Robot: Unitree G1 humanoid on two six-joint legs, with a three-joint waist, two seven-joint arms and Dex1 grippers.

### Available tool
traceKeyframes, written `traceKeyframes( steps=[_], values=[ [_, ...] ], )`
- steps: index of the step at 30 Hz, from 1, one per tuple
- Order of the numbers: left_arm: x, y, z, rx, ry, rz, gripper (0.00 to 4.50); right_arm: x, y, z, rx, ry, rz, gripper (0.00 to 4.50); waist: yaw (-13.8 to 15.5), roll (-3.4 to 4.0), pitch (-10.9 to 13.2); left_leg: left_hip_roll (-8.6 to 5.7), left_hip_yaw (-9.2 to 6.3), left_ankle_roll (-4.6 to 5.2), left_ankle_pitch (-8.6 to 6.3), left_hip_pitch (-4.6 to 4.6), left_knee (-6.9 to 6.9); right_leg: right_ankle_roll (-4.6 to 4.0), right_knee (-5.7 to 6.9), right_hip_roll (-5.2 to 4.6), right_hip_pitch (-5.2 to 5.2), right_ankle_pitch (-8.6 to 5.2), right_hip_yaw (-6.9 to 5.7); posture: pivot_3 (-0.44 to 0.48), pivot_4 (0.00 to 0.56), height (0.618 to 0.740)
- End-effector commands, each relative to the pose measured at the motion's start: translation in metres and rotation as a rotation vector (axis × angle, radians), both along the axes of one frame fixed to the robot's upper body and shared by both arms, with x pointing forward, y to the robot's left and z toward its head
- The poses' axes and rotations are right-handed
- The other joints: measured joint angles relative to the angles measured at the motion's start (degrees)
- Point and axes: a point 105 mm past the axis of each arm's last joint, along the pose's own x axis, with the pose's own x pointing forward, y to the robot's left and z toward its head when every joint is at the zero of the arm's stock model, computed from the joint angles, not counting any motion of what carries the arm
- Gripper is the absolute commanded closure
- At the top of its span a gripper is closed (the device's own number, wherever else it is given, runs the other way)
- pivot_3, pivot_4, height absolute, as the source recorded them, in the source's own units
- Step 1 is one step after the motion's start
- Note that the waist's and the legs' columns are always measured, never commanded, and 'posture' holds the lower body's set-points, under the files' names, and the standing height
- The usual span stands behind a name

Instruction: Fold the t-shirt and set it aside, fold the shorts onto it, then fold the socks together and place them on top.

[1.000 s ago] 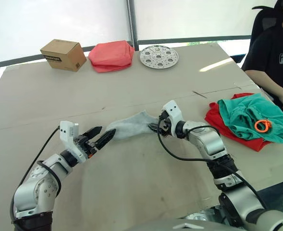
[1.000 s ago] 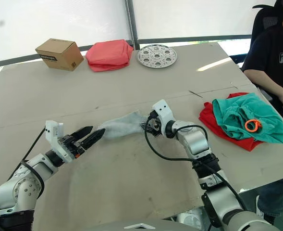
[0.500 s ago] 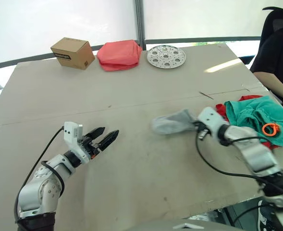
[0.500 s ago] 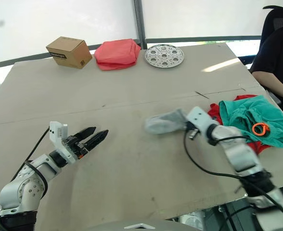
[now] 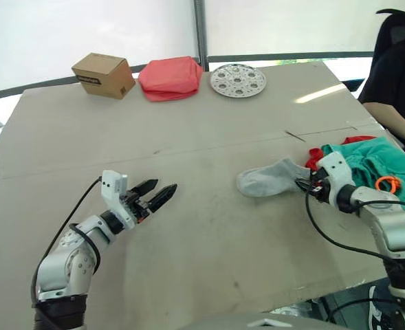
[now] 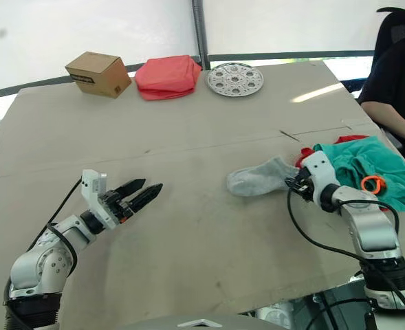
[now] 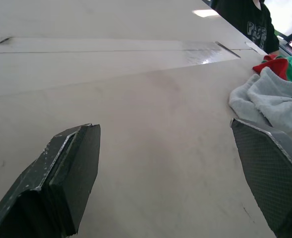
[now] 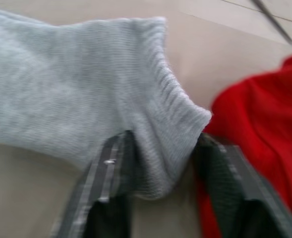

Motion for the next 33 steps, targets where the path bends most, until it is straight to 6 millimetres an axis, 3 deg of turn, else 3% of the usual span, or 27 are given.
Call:
traceKeyframes(
  steps=[1,3,10,19,24,33],
  values=[
    [0.0,0.002,0.008,0.014,-0.038,-0.007,0.0,-0.009,-0.007,0.021,0.141,-0.027,-0.079,0.5,-0.1,0.02,0.0,0.01,0.0,0.0,0.0,0.0,-0.01,0.0,0.0,0.01,0.0,0.0,0.0,0.0,0.15,0.74],
    [0.0,0.001,0.008,0.014,-0.037,-0.011,0.0,-0.016,0.0,0.029,0.328,0.002,-0.099,0.02,-0.2,0.07,0.0,0.04,0.01,0.0,0.0,0.01,-0.01,0.01,0.01,0.01,0.0,0.0,0.0,0.0,0.15,0.74],
    [0.005,-0.004,0.01,0.009,-0.036,-0.035,0.0,-0.038,0.025,0.022,0.728,0.119,-0.18,0.02,-0.4,0.14,0.0,0.06,0.03,0.02,-0.01,0.06,-0.01,0.03,0.04,0.04,0.0,-0.01,-0.02,0.0,0.15,0.74],
    [0.008,-0.005,0.013,0.004,-0.036,-0.056,0.0,-0.051,0.029,0.003,0.825,0.123,-0.339,0.02,-0.5,0.19,0.0,0.04,0.04,0.01,-0.01,0.09,-0.04,0.03,0.06,0.07,-0.02,-0.01,0.02,0.0,0.15,0.74],
    [0.007,-0.009,0.013,-0.005,-0.028,-0.075,0.0,-0.045,0.023,0.002,0.944,0.122,-0.364,0.02,-0.5,0.23,0.1,0.04,0.07,0.01,-0.01,0.11,-0.03,0.2,0.06,0.06,-0.01,-0.11,0.03,0.0,0.15,0.74],
    [0.005,-0.009,0.014,-0.014,-0.029,-0.076,0.0,-0.02,0.045,-0.005,1.14,0.237,-0.263,0.02,-2.1,0.17,0.0,0.07,0.11,0.02,-0.01,0.22,-0.04,0.06,0.07,0.1,0.06,-0.02,0.06,0.0,0.15,0.74]
  ],
)
